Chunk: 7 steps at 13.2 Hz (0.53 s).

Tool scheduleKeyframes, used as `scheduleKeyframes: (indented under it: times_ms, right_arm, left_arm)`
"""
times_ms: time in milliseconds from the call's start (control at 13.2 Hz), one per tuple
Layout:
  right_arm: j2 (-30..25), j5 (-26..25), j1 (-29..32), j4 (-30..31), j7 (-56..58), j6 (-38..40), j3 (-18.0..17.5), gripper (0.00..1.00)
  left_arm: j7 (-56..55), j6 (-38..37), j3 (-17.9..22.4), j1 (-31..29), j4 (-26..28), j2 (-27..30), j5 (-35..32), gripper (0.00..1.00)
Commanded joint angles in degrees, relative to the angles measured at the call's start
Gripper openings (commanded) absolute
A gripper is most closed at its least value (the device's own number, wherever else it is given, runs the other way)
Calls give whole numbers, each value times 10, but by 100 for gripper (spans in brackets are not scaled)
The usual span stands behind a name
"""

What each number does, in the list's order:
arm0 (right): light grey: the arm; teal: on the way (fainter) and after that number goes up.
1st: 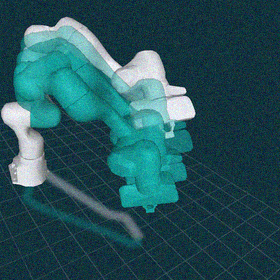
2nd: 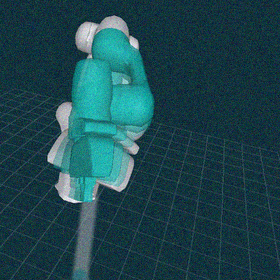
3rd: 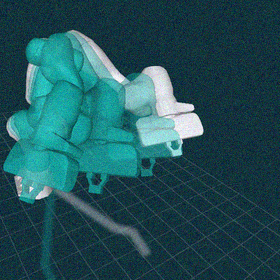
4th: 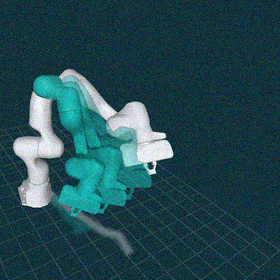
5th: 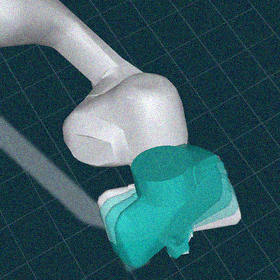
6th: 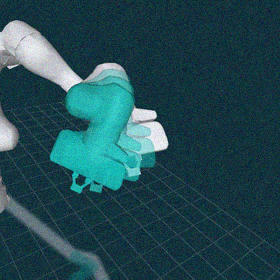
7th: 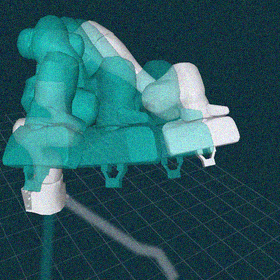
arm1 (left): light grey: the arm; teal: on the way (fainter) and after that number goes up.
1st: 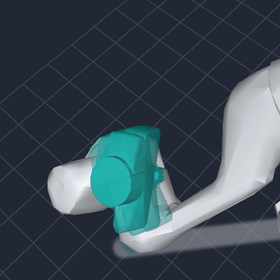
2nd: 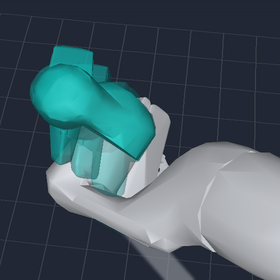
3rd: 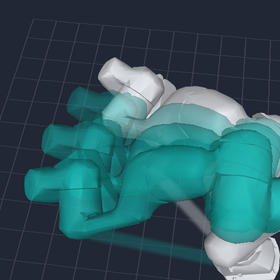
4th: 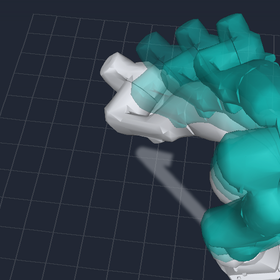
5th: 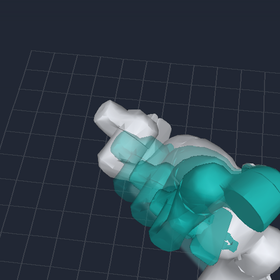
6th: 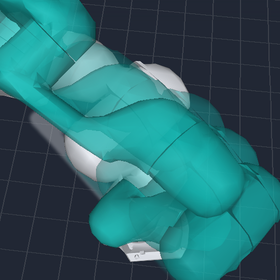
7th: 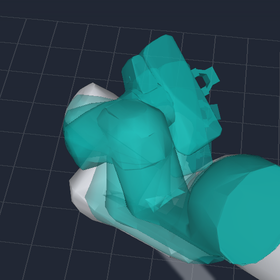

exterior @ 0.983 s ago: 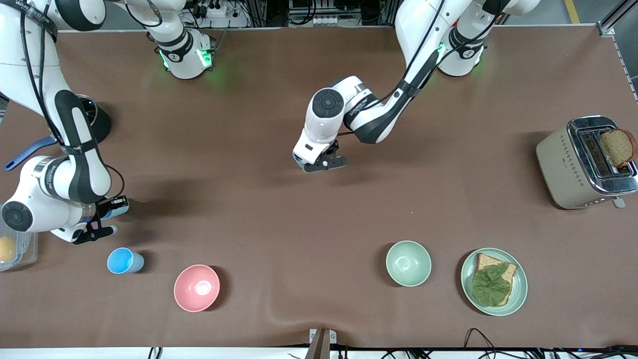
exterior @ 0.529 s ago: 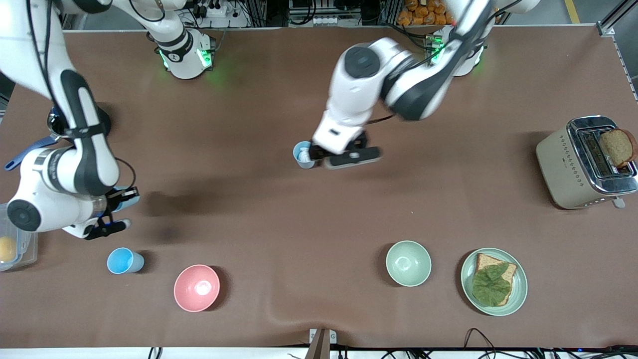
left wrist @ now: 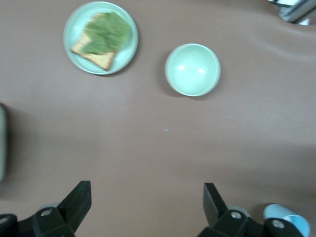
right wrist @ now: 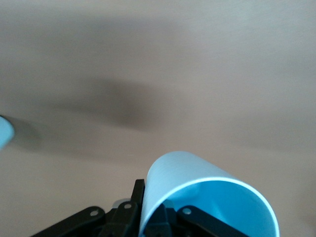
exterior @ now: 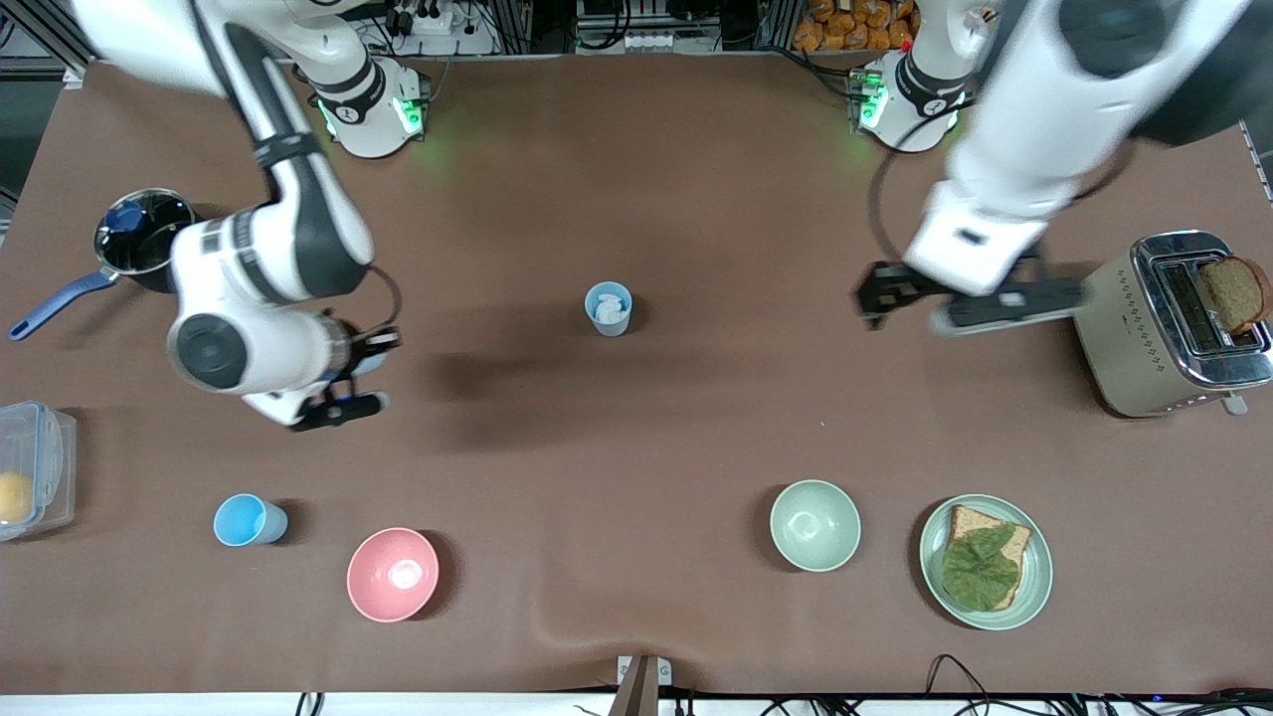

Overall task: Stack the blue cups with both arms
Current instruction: 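Set the cup down, withdraw the left gripper while the right gripper approaches, then lower the held cup into the placed cup and open the right gripper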

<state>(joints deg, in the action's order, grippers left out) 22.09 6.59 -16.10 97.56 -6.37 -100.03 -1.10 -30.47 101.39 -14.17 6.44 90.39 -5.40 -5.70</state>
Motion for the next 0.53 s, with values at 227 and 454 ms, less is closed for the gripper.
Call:
scheduleKeyframes:
  times_ms: [227, 454]
  right_arm:
    - [-6, 14, -148, 17, -264, -102, 8, 0]
    - [6, 7, -225, 11, -374, -152, 9, 0]
  left_arm:
    - [105, -34, -16, -91, -11, 26, 1, 100]
    - [143, -64, 5, -82, -6, 36, 3, 100]
